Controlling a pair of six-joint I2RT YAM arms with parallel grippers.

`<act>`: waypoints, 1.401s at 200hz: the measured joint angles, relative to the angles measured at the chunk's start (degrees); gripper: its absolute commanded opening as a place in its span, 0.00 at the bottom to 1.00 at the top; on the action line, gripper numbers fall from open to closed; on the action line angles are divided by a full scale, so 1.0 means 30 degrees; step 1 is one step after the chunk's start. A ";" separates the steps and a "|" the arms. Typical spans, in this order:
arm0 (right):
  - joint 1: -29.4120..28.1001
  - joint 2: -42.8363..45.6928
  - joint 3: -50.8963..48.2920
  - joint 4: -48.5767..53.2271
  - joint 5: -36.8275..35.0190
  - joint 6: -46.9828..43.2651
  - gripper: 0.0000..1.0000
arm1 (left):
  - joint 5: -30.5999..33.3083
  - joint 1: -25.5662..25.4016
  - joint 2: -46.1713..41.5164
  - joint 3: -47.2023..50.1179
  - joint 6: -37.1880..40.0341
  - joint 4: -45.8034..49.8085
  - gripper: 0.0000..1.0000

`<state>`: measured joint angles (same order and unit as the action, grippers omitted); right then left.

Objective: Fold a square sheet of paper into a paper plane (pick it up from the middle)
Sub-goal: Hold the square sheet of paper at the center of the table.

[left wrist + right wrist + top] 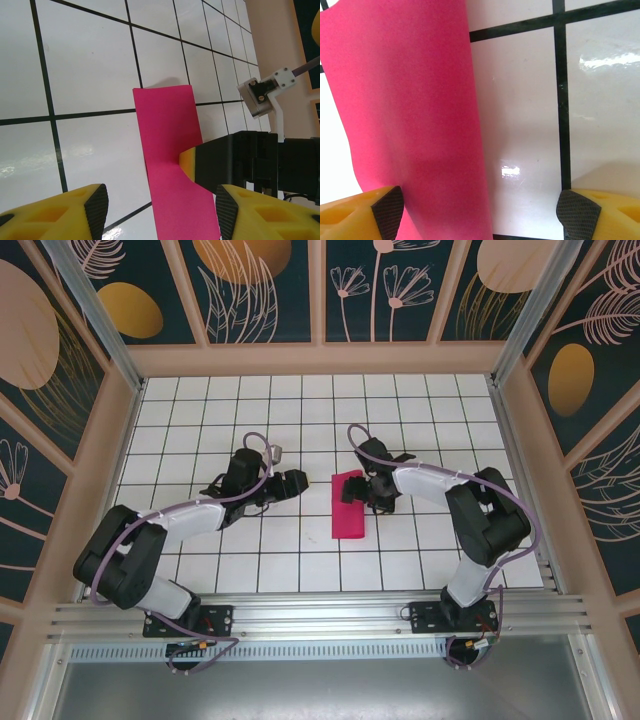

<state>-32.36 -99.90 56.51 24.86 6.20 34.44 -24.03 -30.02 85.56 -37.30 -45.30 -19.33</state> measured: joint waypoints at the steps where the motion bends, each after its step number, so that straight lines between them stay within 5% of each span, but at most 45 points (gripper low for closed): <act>1: 0.0000 0.0000 -0.0007 -0.0015 0.0000 0.0007 0.86 | 0.0000 0.0000 0.0000 0.0000 0.0000 0.0000 0.62; 109: 0.0007 -0.0022 -0.0066 -0.0066 -0.0109 0.0138 0.85 | -0.0204 -0.0109 0.0306 -0.0350 -0.0160 -0.0051 0.56; 135: 0.0000 -0.0124 -0.0066 -0.0066 -0.0168 0.0146 0.84 | -0.0175 -0.0648 0.0911 -0.0889 -0.0554 -0.0044 0.39; 170: 0.0000 -0.0175 -0.0044 -0.0051 -0.0219 0.0189 0.84 | 0.0015 -0.1632 0.2565 -0.2062 -0.1180 -0.0036 0.00; 280: -0.0007 -0.0204 -0.0087 -0.0066 -0.0270 0.0211 0.85 | 0.0087 -0.3016 0.6914 -0.4379 -0.2965 0.0073 0.00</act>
<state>-32.38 -100.51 56.25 24.67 5.39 35.07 -23.77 -39.07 106.30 -50.43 -54.19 -19.11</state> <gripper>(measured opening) 0.846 0.071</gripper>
